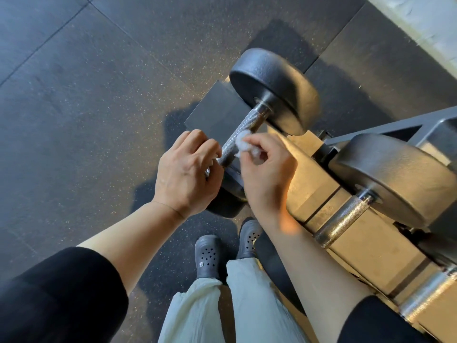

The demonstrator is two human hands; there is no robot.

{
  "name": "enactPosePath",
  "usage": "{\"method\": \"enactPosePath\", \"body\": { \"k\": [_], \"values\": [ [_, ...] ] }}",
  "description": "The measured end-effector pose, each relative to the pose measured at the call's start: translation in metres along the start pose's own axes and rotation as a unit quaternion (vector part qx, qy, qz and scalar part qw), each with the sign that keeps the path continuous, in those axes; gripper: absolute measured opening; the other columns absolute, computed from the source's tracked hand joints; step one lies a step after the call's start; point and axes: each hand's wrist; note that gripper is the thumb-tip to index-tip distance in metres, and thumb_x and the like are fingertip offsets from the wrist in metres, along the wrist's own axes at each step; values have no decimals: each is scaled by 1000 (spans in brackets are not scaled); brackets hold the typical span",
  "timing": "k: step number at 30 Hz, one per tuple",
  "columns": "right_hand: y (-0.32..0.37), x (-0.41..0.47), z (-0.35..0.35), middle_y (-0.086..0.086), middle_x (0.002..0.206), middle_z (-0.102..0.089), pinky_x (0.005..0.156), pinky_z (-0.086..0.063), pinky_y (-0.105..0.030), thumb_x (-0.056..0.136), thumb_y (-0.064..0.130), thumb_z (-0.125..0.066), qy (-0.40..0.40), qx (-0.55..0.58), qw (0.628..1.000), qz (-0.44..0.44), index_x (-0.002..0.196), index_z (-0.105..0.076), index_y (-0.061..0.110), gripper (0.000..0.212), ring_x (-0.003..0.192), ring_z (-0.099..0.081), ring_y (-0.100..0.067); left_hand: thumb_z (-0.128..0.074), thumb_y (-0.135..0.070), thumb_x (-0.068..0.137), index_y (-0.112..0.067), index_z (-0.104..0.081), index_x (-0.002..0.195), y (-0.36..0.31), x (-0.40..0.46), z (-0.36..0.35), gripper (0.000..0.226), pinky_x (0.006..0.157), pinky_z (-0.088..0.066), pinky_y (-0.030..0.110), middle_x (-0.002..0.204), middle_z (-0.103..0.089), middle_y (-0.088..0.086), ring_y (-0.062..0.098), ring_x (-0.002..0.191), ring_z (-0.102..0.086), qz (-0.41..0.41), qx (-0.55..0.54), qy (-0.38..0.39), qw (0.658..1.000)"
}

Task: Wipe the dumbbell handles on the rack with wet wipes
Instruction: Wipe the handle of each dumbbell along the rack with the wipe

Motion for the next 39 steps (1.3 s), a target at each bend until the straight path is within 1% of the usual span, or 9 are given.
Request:
{"method": "enactPosePath", "body": {
  "k": [4, 7, 13, 19, 23, 28, 34, 36, 39],
  "values": [
    [-5, 27, -8, -8, 106, -69, 90, -45, -23, 75, -10, -57, -33, -75, 993, 87, 101, -71, 3, 32, 100, -62, -24, -43, -14, 81, -8, -61, 77, 0, 0, 0, 20, 61, -39, 34, 78, -55, 8, 28, 72, -49, 11, 14, 11, 1000],
    [-11, 29, -10, -13, 100, -70, 82, -49, -30, 81, -3, -44, -10, -120, 978, 170, 93, -72, -2, 30, 91, -62, -30, -44, -14, 81, -7, -62, 77, 0, 0, 1, 19, 61, -39, 33, 78, -55, 8, 28, 71, -49, 15, 13, 13, 1000],
    [-18, 8, -2, -12, 102, -68, 74, -42, -21, 79, -7, -58, 161, -134, 953, 220, 97, -70, -1, 23, 88, -45, -16, -44, -16, 81, -6, -61, 75, -1, 0, 3, 21, 56, -43, 34, 77, -55, 10, 28, 68, -49, 7, 0, 12, 1000],
    [17, 6, 9, 6, 88, -70, 66, -42, -25, 71, 1, -60, 297, -131, 940, 101, 89, -72, 18, 28, 78, -47, -13, -47, -26, 79, -10, -60, 74, 1, 2, 5, 21, 60, -32, 28, 78, -54, 5, 21, 73, -46, 43, -68, 64, 995],
    [29, 7, 1, 6, 93, -72, 72, -44, -17, 64, -14, -64, 240, -127, 962, 8, 92, -75, 16, 42, 82, -53, 2, -46, -28, 81, -12, -64, 84, 13, 7, 11, 24, 64, -37, 27, 87, -56, 4, 20, 82, -51, 54, -182, 86, 978],
    [44, 27, -14, -6, 103, -70, 92, -34, -4, 72, -16, -61, 48, -221, 974, 14, 99, -72, 6, 36, 100, -60, -23, -47, -22, 87, -10, -63, 91, 53, 36, 8, 20, 75, -44, 32, 93, -56, 7, 25, 87, -54, 82, -251, 79, 961],
    [44, 38, -32, -5, 102, -65, 89, -46, -33, 80, -4, -50, 172, -426, 884, 85, 91, -67, 6, 22, 107, -52, -27, -55, -6, 89, -10, -63, 94, 67, 42, -7, 11, 73, -34, 22, 93, -49, -4, 13, 88, -48, 46, -266, 142, 952],
    [47, 29, -30, -4, 109, -64, 95, -45, -30, 84, 4, -49, 181, -446, 873, 83, 97, -67, 6, 22, 111, -50, -25, -53, -6, 90, -10, -63, 96, 67, 40, -8, 12, 70, -32, 16, 94, -47, -5, 9, 87, -45, 53, -274, 139, 950],
    [48, 14, -24, -3, 114, -65, 89, -47, -27, 79, -8, -61, 177, -425, 886, 64, 103, -69, 6, 29, 106, -52, -27, -51, -7, 92, -10, -63, 98, 68, 39, -7, 13, 71, -30, 10, 96, -49, -3, 8, 89, -44, 64, -283, 142, 947]
  ]
}}
Point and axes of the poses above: each hand's wrist, its own x-axis towards the middle knuckle, its own z-axis out of the back of the hand, y = z × x
